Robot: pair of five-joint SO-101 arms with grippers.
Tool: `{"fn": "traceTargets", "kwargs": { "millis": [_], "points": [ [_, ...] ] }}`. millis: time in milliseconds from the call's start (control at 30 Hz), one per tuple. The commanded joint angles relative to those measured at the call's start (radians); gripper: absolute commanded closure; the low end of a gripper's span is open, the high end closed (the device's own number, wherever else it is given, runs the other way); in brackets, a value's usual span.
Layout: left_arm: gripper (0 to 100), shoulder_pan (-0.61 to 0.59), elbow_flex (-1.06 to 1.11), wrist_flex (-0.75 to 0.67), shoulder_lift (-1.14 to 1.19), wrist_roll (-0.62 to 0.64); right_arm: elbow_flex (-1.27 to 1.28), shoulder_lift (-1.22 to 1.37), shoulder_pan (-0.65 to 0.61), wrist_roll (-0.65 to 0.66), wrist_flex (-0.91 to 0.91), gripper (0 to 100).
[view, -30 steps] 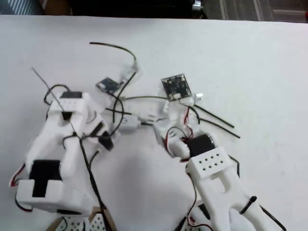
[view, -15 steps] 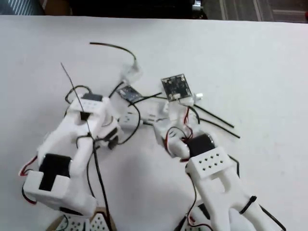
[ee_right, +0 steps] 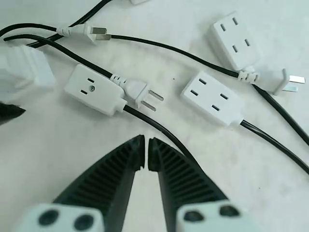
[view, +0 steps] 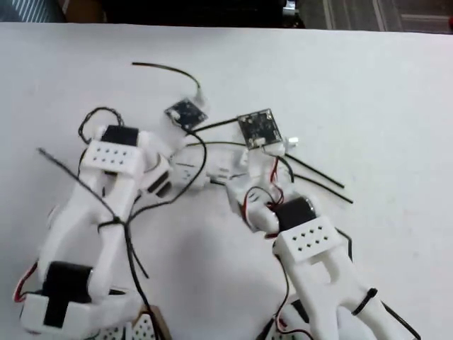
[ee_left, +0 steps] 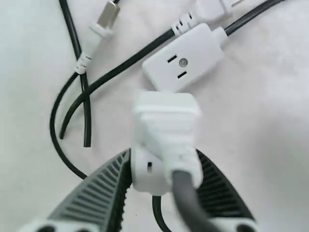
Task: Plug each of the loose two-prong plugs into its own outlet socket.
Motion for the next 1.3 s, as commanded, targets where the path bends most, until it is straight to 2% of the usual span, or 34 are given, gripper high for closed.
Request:
{"fn": "traceTargets", "kwargs": {
  "millis": [0, 433, 633, 833, 1100, 1267],
  "points": [
    [98, 0.013, -0.041, 0.003, -0.093, -0.006, -0.003, -0.024, 0.007, 0.009, -0.018, 98.1],
    [98, -0.013, -0.048, -0.074, -0.104, 0.000, 0.015, -0.024, 0.001, 0.009, -0.042, 98.1],
    [98, -0.091, -0.048, -0.264, -0.097, -0.008, 0.034, -0.024, 0.024, 0.009, -0.041, 98.1],
    [98, -0.117, -0.048, -0.491, -0.096, -0.012, 0.035, -0.024, 0.024, 0.009, -0.042, 98.1],
    [98, -0.111, -0.048, -0.738, -0.079, -0.169, 0.038, -0.024, 0.028, 0.009, -0.056, 98.1],
    [98, -0.114, -0.147, -0.776, 0.051, -0.233, 0.038, -0.024, 0.030, 0.009, -0.056, 98.1]
  ]
}}
